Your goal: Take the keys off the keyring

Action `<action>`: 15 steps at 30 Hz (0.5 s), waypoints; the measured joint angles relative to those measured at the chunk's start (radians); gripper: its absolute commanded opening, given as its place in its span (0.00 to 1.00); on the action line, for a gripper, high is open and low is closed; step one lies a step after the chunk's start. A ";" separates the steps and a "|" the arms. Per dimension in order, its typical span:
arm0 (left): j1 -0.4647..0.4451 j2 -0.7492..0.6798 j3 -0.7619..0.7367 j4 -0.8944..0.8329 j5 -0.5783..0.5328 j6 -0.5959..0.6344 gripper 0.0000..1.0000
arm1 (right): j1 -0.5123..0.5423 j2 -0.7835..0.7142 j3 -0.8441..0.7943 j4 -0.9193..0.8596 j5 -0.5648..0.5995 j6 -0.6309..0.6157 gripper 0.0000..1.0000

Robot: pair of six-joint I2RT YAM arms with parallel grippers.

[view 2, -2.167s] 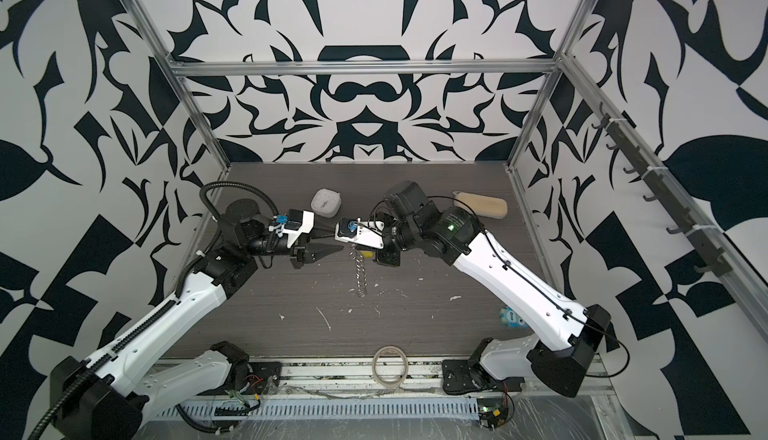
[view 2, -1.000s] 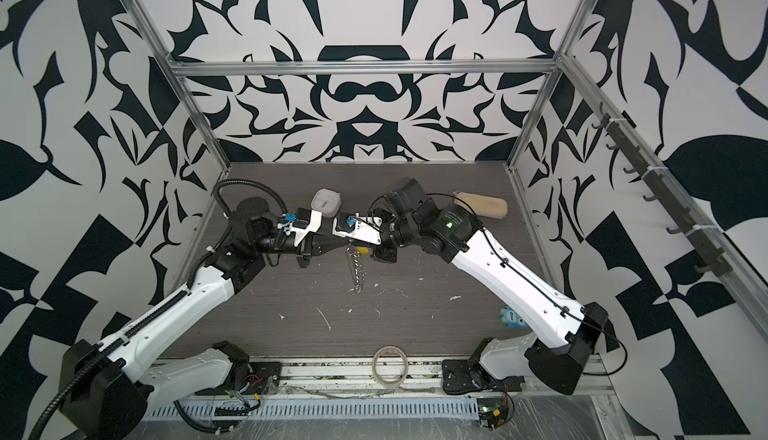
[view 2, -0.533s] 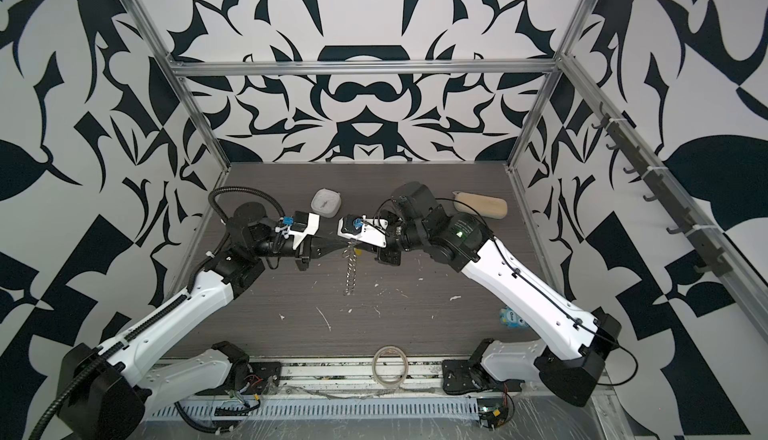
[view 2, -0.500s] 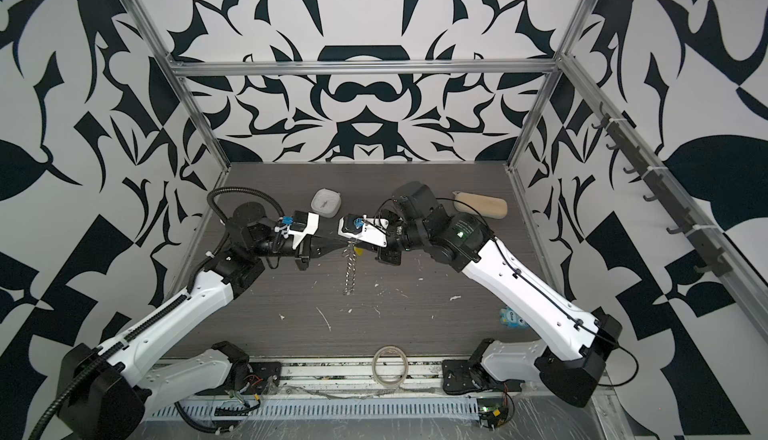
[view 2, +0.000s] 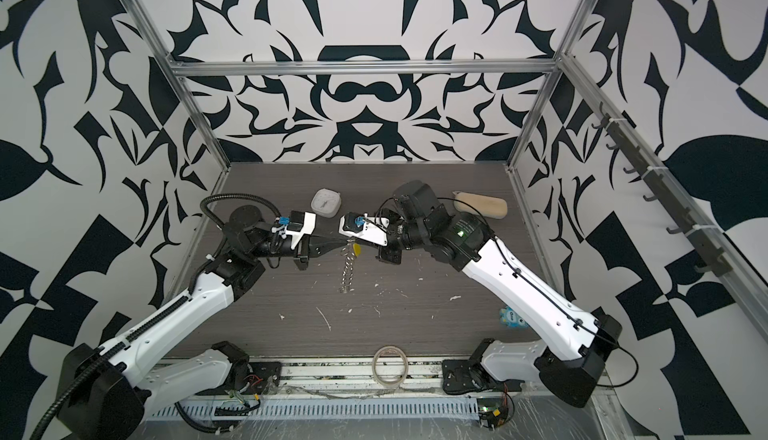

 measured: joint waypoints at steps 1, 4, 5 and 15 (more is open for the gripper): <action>0.000 0.000 0.000 0.002 -0.001 -0.002 0.00 | 0.000 0.000 0.000 0.000 -0.001 -0.002 0.00; 0.000 0.000 -0.001 0.010 -0.006 -0.010 0.00 | 0.000 0.000 0.000 0.000 -0.008 -0.004 0.00; 0.000 0.000 -0.004 0.017 -0.008 -0.014 0.00 | 0.000 0.000 -0.001 0.002 -0.009 -0.006 0.00; 0.008 0.030 -0.069 0.250 -0.011 -0.157 0.00 | -0.002 -0.002 -0.042 0.019 -0.010 -0.013 0.00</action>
